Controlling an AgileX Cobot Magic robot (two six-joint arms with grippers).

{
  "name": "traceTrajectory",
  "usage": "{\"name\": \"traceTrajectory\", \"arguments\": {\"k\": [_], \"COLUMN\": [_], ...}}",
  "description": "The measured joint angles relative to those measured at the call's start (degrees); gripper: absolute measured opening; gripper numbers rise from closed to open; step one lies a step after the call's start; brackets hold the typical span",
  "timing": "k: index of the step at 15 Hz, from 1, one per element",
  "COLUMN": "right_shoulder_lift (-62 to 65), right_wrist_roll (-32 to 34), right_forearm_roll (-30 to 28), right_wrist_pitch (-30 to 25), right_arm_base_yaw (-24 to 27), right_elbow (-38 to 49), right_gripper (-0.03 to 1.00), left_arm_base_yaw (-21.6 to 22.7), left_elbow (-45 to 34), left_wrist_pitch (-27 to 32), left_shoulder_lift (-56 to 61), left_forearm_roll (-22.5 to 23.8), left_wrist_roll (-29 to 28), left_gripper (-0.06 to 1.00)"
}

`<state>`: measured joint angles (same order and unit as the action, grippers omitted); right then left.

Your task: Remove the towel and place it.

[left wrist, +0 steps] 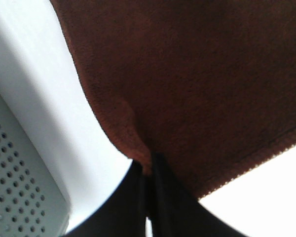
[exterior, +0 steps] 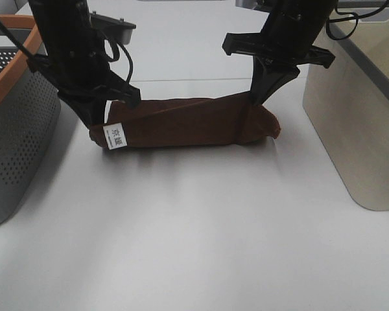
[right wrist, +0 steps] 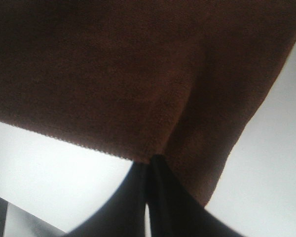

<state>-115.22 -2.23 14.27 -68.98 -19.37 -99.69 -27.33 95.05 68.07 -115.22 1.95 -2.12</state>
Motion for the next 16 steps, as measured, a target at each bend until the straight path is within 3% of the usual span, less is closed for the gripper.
{"name": "traceTrajectory", "arguments": {"k": [2,3,4,6,8,10,16], "right_shoulder_lift": [0.0,0.06,0.06,0.06,0.06,0.69,5.9], "right_wrist_roll": [0.0,0.0,0.0,0.06,0.06,0.11,0.11], "right_forearm_roll": [0.52,0.06,0.11,0.97,1.03,1.03,0.86], "right_wrist_pitch": [-0.4,-0.52,-0.52,-0.52,-0.57,-0.57,-0.63], "right_arm_base_yaw": [0.0,0.17,0.23,0.23,0.23,0.23,0.23], "right_elbow": [0.0,0.0,0.0,0.0,0.0,0.0,0.0], "right_gripper": [0.06,0.16,0.29,0.53,0.62,0.64,0.64], "left_arm_base_yaw": [0.0,0.06,0.23,0.17,0.17,0.17,0.17], "left_elbow": [-2.29,-2.58,-2.58,-2.58,-2.58,-2.58,-4.64], "left_wrist_pitch": [0.46,0.92,0.97,1.09,1.09,1.09,1.09], "left_shoulder_lift": [0.0,0.0,0.0,0.0,0.0,0.0,3.9], "left_forearm_roll": [-0.52,0.46,0.86,0.06,-2.69,-5.1,-5.39], "left_wrist_roll": [0.0,0.06,0.06,0.34,0.8,1.38,0.4], "left_gripper": [0.02,0.08,0.2,0.55,0.78,0.82,0.83]}}
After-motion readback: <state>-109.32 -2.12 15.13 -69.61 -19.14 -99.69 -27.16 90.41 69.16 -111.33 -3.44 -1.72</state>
